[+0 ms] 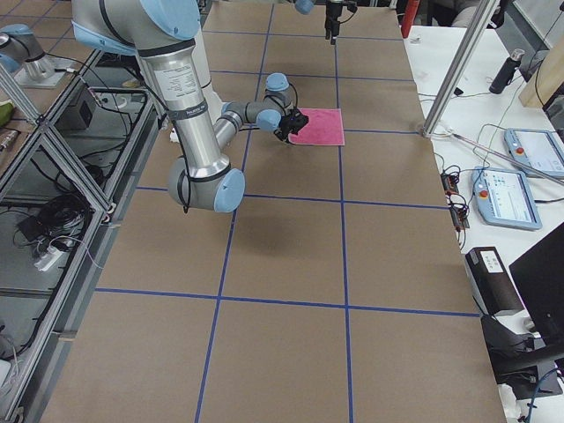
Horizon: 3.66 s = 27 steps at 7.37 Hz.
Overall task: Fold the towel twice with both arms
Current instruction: 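Bring the left gripper to the towel corner nearest it and farthest from the robot, then lower both grippers and pinch the two far towel corners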
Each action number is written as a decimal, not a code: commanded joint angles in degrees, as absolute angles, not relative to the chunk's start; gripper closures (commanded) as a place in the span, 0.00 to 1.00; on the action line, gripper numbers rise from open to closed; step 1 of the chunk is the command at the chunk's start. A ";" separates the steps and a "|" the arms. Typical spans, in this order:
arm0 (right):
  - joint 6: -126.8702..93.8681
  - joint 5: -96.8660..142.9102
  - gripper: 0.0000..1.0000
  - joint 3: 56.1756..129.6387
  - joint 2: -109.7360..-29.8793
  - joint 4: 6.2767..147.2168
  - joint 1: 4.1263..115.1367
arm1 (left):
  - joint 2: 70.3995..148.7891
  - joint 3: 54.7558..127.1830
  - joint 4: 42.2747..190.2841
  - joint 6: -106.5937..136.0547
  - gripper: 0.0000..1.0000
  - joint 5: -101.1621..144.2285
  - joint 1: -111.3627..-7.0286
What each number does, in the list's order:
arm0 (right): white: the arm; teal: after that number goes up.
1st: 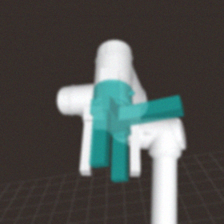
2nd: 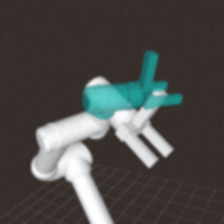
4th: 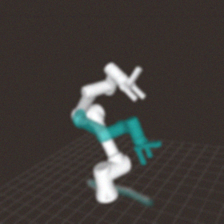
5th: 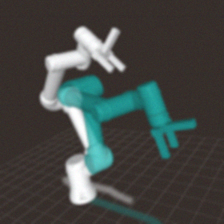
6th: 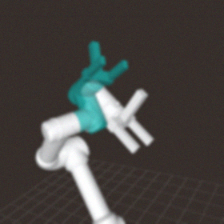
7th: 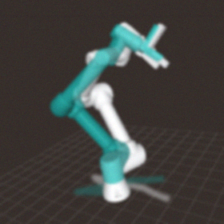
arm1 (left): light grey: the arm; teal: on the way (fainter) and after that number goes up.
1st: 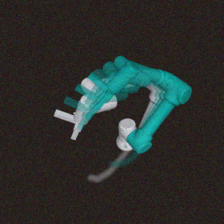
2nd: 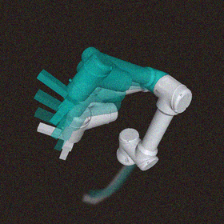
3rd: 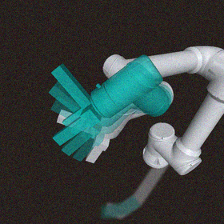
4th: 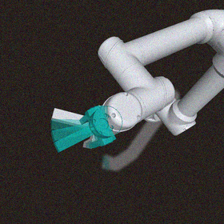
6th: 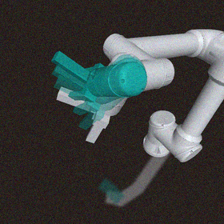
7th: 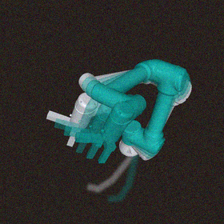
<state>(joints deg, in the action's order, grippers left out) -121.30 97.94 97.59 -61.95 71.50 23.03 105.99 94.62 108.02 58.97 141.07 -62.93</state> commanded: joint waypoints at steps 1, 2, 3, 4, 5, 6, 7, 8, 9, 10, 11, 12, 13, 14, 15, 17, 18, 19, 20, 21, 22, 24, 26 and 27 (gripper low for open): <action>-121.38 97.91 0.52 97.56 -62.05 71.63 22.94 | 106.00 94.31 108.02 58.97 0.00 141.15 -62.93; -121.38 97.91 0.75 97.65 -62.05 71.63 22.94 | 106.00 94.31 108.02 59.06 0.00 141.15 -62.84; -121.38 97.91 0.90 97.65 -62.05 71.63 22.94 | 106.00 94.31 108.10 59.15 0.00 141.15 -62.84; -121.38 97.91 0.98 97.65 -62.05 71.63 22.94 | 106.08 94.31 108.02 59.15 0.00 141.15 -62.84; -121.38 97.91 1.00 97.73 -62.05 71.63 22.94 | 106.00 94.31 108.10 59.15 0.00 141.15 -62.84; -121.38 97.91 1.00 97.73 -62.14 71.63 22.85 | 106.08 94.39 108.02 59.15 0.00 141.15 -62.84; -121.38 97.91 1.00 98.08 -62.14 71.63 22.85 | 106.35 94.31 108.02 59.24 0.00 141.07 -62.84; -121.38 97.91 1.00 98.17 -62.14 71.63 22.94 | 107.30 93.87 108.02 61.50 0.00 140.98 -62.15; -121.38 97.91 1.00 98.61 -62.57 71.63 23.03 | 111.23 93.17 107.93 68.75 0.01 140.28 -59.53; -121.38 97.91 1.00 100.27 -63.71 71.63 23.11 | 114.23 93.77 107.93 75.26 0.01 135.57 -56.02; -121.38 98.08 1.00 102.11 -65.11 71.63 23.03 | 116.78 93.78 107.93 80.28 0.01 134.22 -53.12; -121.38 98.26 1.00 102.48 -65.30 71.63 23.11 | 118.81 93.95 107.93 83.38 0.01 131.08 -49.95; -121.38 98.26 1.00 102.57 -65.30 71.63 23.03 | 119.26 95.78 107.84 86.80 0.01 125.48 -44.70; -121.38 98.26 1.00 102.66 -65.30 71.63 22.94 | 119.18 98.41 107.93 95.28 0.00 120.90 -39.95; -121.38 98.35 1.00 102.66 -65.39 71.54 22.94 | 118.83 99.83 109.93 99.45 0.00 116.93 -36.16; -121.38 98.44 1.00 102.92 -65.74 71.54 22.68 | 118.39 99.50 114.84 109.65 0.00 110.58 -29.55; -121.38 98.44 1.00 103.01 -65.74 71.54 22.59 | 117.26 99.23 114.96 109.60 0.00 110.48 -28.75; -121.38 98.44 1.00 103.01 -65.74 71.54 22.67 | 117.16 98.88 115.05 109.51 0.01 110.65 -28.65; -121.38 98.44 1.00 103.01 -65.66 71.54 22.59 | 117.07 98.79 114.87 109.51 0.01 110.48 -28.48; -121.38 98.44 1.00 103.01 -65.65 71.54 22.59 | 117.07 98.62 114.79 109.69 0.00 108.83 -27.17; -121.38 98.44 1.00 103.01 -65.65 71.54 22.59 | 117.07 98.53 114.79 110.12 0.00 103.76 -24.90; -121.38 98.44 1.00 103.01 -65.65 71.54 22.59 | 117.16 98.61 114.79 109.69 0.09 102.04 -24.00; -121.38 98.35 1.00 103.01 -65.74 71.54 22.59 | 116.89 98.53 114.79 110.39 0.21 91.99 -20.77; -121.38 98.35 1.00 103.01 -65.66 71.54 22.59 | 116.98 98.53 114.79 110.48 0.22 90.28 -20.22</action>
